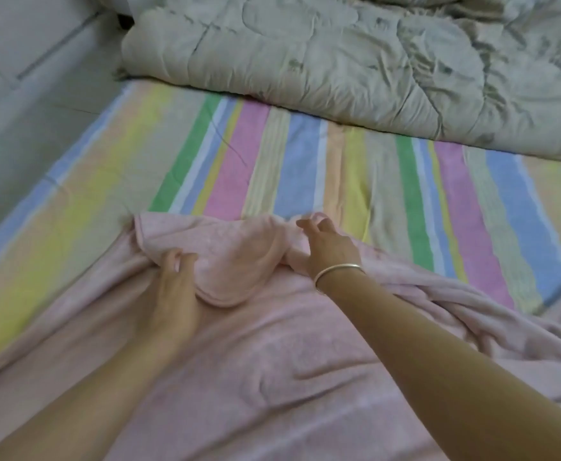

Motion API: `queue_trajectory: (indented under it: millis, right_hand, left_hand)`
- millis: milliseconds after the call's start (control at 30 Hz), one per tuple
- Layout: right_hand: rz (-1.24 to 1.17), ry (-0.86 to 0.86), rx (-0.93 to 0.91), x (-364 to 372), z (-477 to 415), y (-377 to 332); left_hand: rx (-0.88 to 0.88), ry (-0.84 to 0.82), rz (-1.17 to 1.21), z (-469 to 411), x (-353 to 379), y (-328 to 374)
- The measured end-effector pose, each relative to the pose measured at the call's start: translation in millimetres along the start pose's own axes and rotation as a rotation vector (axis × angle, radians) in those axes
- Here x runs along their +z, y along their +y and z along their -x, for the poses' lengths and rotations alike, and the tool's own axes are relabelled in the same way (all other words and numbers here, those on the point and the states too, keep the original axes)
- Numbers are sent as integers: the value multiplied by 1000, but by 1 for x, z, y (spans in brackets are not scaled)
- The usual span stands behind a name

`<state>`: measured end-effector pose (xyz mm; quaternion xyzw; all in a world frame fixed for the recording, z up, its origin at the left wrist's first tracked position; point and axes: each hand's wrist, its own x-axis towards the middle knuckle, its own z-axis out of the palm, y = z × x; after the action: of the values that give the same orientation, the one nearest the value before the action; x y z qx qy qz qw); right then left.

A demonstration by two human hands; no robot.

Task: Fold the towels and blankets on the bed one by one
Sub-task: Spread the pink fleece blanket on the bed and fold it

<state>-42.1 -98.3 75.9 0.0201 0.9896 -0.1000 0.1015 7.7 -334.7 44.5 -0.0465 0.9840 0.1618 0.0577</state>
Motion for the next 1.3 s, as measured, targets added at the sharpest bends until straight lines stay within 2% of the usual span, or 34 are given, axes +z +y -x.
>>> queue_trajectory:
  millis: [133,233,333,400,500,600,733,867,1000,1167,1300]
  right_hand:
    - [230,-72,-285,26,-31,-30]
    - [87,-85,-413,35,-43,-57]
    - [-170,41,-308,36,-64,-79]
    - [-299,135,-149,30,-89,-98]
    - [-421,188,89,17,-134,-122]
    - [-493,193,182,8,-182,-140]
    - [-433,180,208,-29,-251,-179]
    - [-489,136,169,-55,-318,-242]
    - [-602,115,108,-21,-370,-286]
    - [-382,116,77,48,-398,-283]
    - [-303,175,81,60,-406,-278]
  left_hand:
    - [-128,102,-69,-37,-8,-42]
    - [-247,191,-25,-63,-19,-70]
    - [-297,211,-70,-84,-27,-101]
    - [-287,128,-5,-95,-31,-116]
    - [-284,19,129,-103,-30,-124]
    - [-319,193,48,-109,-34,-123]
    - [-417,388,-98,-145,-49,-151]
    - [-440,392,-142,-177,-35,-183]
    - [-472,474,-105,-178,-6,-192]
    - [-459,499,-114,-186,-3,-197]
    - [-447,461,-117,-190,0,-196]
